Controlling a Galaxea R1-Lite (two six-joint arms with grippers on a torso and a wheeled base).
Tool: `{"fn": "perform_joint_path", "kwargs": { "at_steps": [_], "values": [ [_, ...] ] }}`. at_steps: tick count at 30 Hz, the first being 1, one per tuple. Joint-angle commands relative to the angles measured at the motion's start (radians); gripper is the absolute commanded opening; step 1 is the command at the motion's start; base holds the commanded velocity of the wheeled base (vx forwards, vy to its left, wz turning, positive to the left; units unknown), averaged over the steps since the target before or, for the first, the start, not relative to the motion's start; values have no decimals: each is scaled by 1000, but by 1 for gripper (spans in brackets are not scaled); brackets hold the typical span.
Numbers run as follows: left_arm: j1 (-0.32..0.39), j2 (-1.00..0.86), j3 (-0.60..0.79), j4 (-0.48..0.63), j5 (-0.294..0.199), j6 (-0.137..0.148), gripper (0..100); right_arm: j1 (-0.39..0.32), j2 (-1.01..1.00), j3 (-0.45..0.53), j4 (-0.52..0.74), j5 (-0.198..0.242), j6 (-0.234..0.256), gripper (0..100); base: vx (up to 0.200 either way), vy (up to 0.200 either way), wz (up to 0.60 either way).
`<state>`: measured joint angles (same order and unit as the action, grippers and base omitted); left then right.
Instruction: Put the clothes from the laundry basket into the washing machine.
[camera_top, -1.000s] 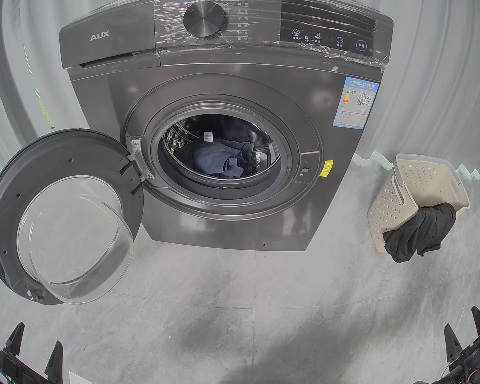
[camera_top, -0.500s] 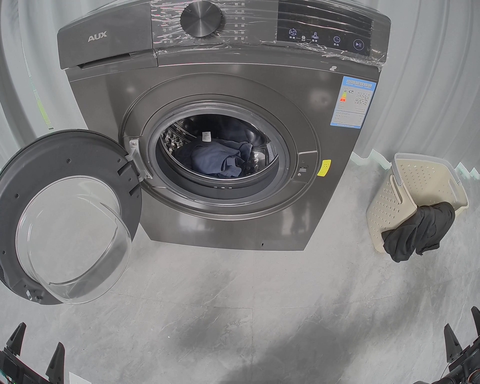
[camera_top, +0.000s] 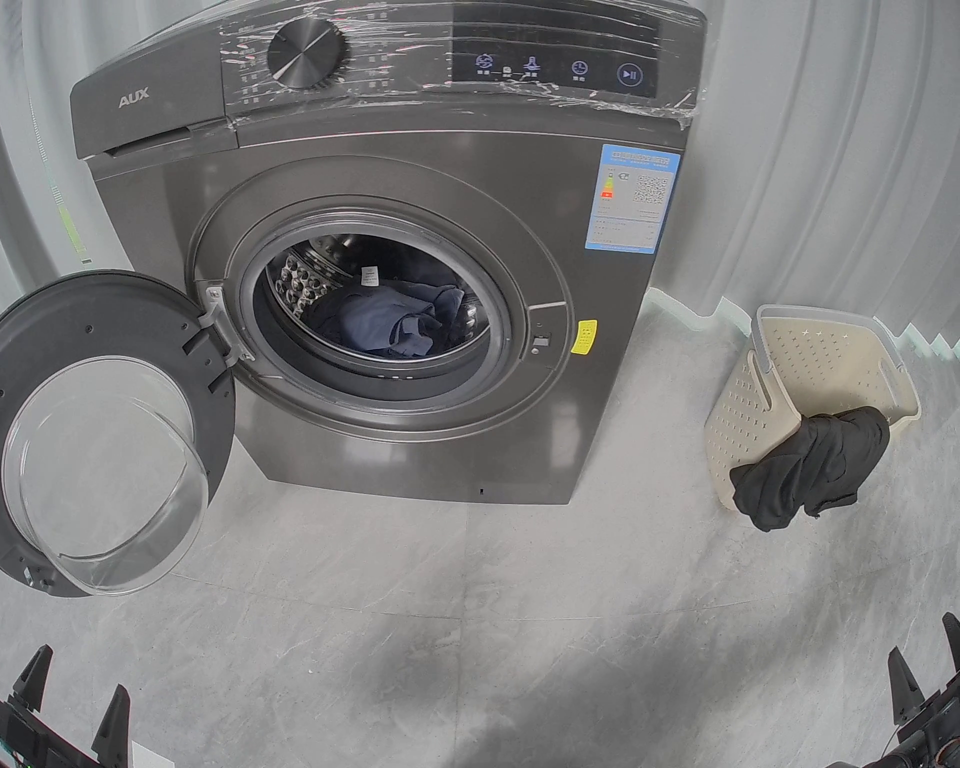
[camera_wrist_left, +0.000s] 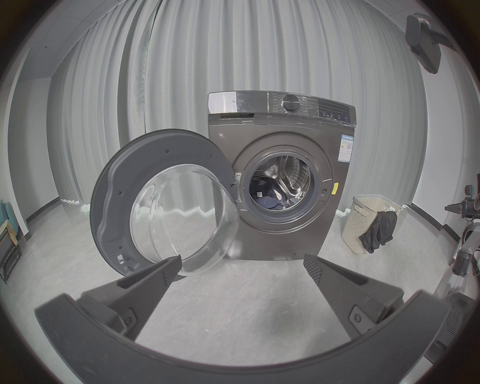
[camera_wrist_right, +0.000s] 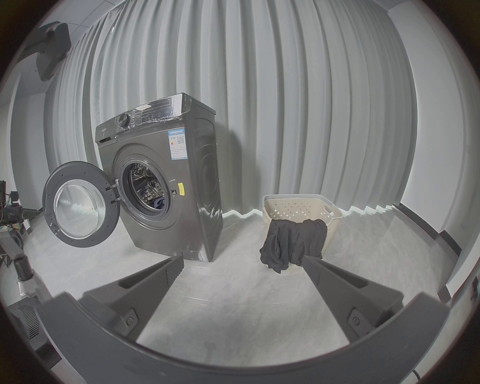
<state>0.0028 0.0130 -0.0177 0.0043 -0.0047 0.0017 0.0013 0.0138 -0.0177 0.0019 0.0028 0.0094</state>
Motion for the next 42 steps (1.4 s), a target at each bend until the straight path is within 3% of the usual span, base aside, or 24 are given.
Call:
{"fn": "perform_joint_path", "kwargs": {
  "at_steps": [1, 9, 24, 42],
  "values": [
    [0, -13, 16, 0, 0, 0, 100, 0, -14, 16, 0, 0, 0, 100, 0, -200, 0],
    [0, -13, 15, 0, 0, 1, 100, 0, -14, 16, 0, 0, 0, 100, 0, -200, 0],
    [0, -13, 16, 0, 0, 1, 100, 0, -14, 16, 0, 0, 0, 100, 0, 0, 0],
    [0, -13, 16, 0, 0, 1, 100, 0, -14, 16, 0, 0, 0, 100, 200, -200, 0]
  ]
}}
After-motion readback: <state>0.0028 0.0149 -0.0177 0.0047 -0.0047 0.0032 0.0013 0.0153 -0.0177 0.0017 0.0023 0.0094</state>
